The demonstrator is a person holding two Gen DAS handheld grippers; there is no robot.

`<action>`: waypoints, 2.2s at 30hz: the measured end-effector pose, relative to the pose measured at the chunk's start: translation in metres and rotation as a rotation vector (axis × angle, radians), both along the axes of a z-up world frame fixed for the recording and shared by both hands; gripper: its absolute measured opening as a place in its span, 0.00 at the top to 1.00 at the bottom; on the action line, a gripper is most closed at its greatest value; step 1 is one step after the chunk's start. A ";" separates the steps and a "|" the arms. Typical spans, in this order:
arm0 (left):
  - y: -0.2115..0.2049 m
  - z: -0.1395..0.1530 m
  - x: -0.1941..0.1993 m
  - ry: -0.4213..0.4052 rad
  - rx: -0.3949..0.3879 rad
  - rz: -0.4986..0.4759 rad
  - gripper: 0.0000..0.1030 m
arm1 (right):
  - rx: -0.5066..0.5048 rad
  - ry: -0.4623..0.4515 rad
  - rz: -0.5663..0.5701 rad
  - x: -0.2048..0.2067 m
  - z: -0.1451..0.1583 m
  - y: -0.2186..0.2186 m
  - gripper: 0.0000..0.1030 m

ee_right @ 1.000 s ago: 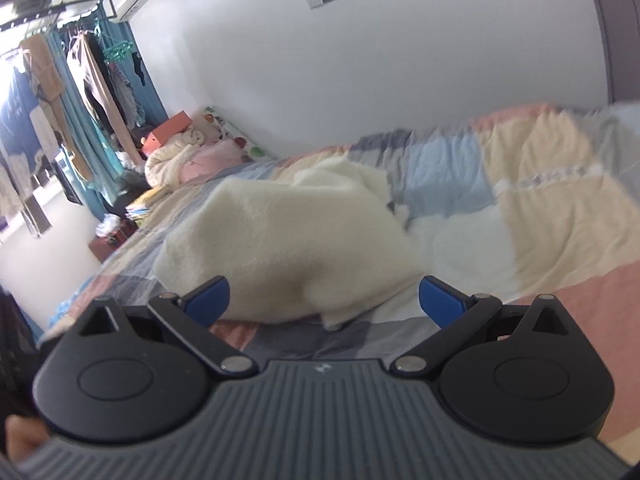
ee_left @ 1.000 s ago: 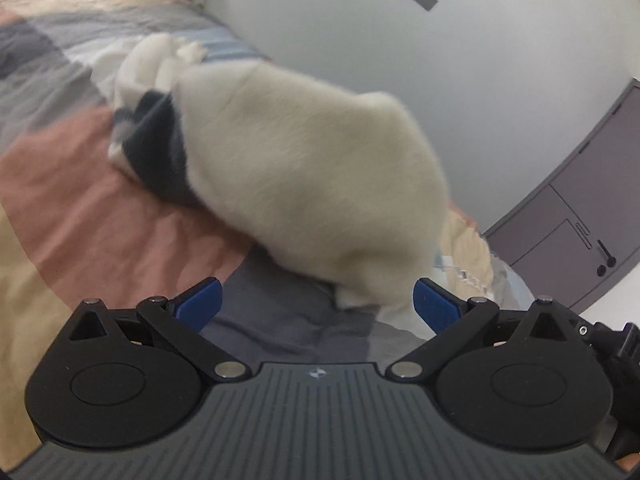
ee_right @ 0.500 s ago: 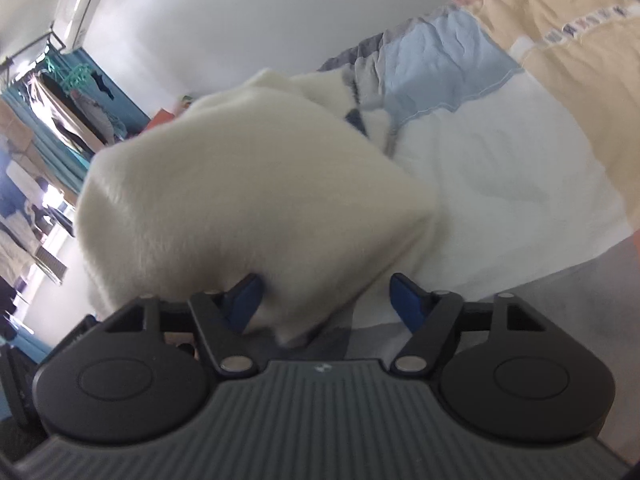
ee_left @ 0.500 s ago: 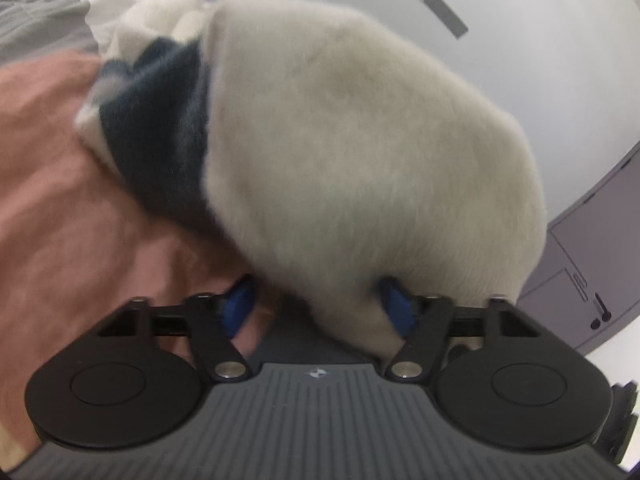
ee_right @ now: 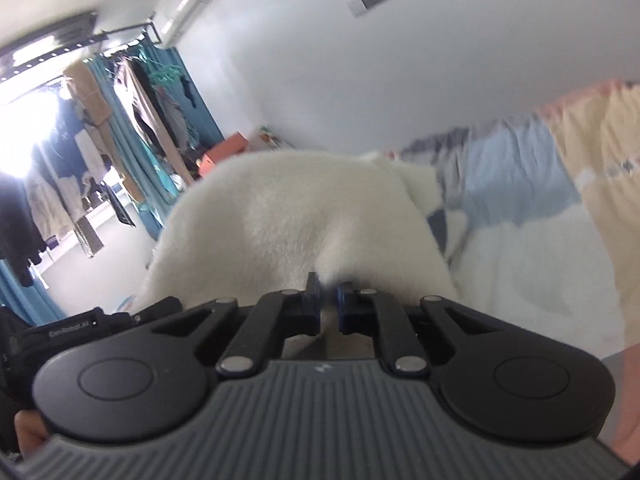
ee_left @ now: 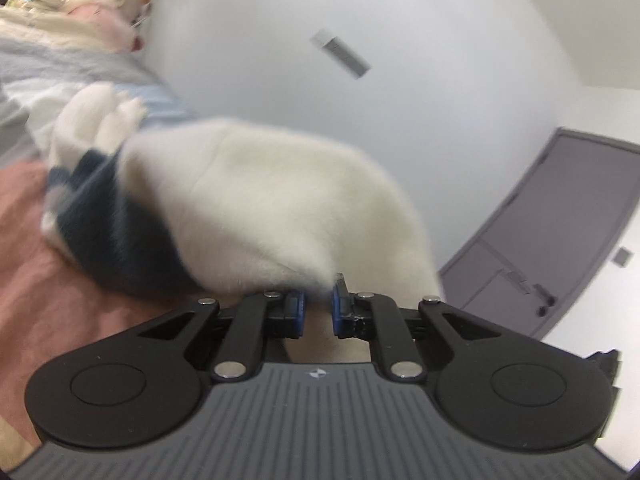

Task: Fold towel
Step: 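Lift the gripped blanket with both grippers, pulling it up off the bed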

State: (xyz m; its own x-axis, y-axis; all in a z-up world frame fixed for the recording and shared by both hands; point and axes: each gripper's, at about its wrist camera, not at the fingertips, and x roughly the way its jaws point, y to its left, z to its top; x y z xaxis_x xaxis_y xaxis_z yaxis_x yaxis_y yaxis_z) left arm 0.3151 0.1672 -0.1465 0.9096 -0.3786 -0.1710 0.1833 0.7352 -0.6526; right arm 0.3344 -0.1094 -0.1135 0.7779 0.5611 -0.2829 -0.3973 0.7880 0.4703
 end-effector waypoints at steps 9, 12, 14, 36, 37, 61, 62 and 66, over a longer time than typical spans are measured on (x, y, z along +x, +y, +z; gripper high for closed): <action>-0.031 0.052 -0.083 -0.063 -0.014 -0.034 0.87 | 0.044 -0.082 -0.021 -0.049 0.039 -0.032 0.91; -0.033 0.052 -0.122 -0.071 -0.042 -0.009 0.87 | 0.058 -0.117 -0.013 -0.076 0.052 -0.038 0.91; -0.038 0.061 -0.149 -0.078 -0.061 0.001 0.87 | 0.061 -0.126 -0.005 -0.093 0.057 -0.040 0.91; -0.065 -0.010 -0.103 0.372 0.057 0.006 0.86 | -0.145 0.261 0.006 -0.084 -0.019 -0.011 0.90; -0.064 -0.014 -0.098 0.394 0.068 0.014 0.86 | -0.153 0.278 0.003 -0.080 -0.024 -0.009 0.90; 0.000 -0.018 -0.135 0.429 -0.333 0.089 0.34 | 0.143 0.360 -0.055 -0.105 -0.020 -0.039 0.33; 0.002 -0.019 -0.135 0.440 -0.344 0.098 0.34 | 0.173 0.366 -0.067 -0.106 -0.020 -0.045 0.33; 0.004 -0.028 -0.130 0.482 -0.364 0.125 0.34 | 0.321 0.428 -0.110 -0.106 -0.028 -0.067 0.33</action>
State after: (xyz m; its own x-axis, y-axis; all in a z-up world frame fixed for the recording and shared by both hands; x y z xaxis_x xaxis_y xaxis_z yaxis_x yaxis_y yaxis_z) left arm 0.1853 0.1710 -0.1742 0.8037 -0.3854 -0.4533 -0.2677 0.4462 -0.8540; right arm 0.2282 -0.1760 -0.1420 0.6901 0.5928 -0.4151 -0.0406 0.6044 0.7956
